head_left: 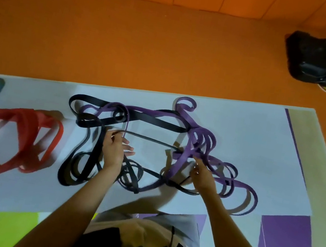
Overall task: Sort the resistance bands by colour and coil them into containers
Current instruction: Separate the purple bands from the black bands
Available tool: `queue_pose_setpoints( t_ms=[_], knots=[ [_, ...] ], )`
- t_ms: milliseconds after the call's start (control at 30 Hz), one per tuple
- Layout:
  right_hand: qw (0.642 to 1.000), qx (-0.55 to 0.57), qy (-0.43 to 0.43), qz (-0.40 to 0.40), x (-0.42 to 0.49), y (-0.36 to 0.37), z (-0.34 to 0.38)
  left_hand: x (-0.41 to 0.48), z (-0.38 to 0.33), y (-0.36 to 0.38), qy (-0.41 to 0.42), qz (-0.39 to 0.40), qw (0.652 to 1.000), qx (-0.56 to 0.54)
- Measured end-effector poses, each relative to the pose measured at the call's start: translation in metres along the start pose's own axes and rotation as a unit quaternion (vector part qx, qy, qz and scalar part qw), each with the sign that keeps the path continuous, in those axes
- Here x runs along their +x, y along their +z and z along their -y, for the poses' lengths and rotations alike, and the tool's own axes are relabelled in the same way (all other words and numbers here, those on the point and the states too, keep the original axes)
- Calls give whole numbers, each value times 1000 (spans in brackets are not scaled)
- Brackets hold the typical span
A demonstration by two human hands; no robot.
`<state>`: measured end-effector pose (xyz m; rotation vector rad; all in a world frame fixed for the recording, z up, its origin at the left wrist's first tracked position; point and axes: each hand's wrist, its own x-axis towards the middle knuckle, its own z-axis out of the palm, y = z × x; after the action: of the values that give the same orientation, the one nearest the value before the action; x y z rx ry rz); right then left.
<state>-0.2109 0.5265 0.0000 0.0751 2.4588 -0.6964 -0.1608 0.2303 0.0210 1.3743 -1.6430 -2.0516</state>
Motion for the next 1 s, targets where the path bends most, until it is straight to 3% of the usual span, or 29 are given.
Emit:
queue_pose_setpoints(
  t_ms=[200, 300, 467, 533, 667, 767, 900, 1000],
  knots=[
    [998, -38, 29, -42, 6, 2, 13, 19, -15, -31, 1, -69, 996, -49],
    [997, -5, 63, -39, 12, -3, 18, 25, -16, -43, -11, -82, 996, -46],
    [995, -7, 2, -101, 8, -5, 36, 24, -11, -46, -82, 38, 995, 46],
    [997, -47, -43, -41, 5, 1, 46, 18, -7, -41, -98, 100, 986, 88],
    [983, -142, -12, 117, -5, 16, 61, 14, -4, -34, -110, 170, 969, 145],
    [956, -250, -65, 139, -11, 23, 58, 15, -7, -35, -120, 214, 951, 187],
    [960, -172, -89, 204, -16, 21, 44, 18, -8, -42, -97, 249, 943, 200],
    [960, -179, -106, 187, -21, 17, 30, 19, -11, -49, -65, 284, 933, 211]
  ],
)
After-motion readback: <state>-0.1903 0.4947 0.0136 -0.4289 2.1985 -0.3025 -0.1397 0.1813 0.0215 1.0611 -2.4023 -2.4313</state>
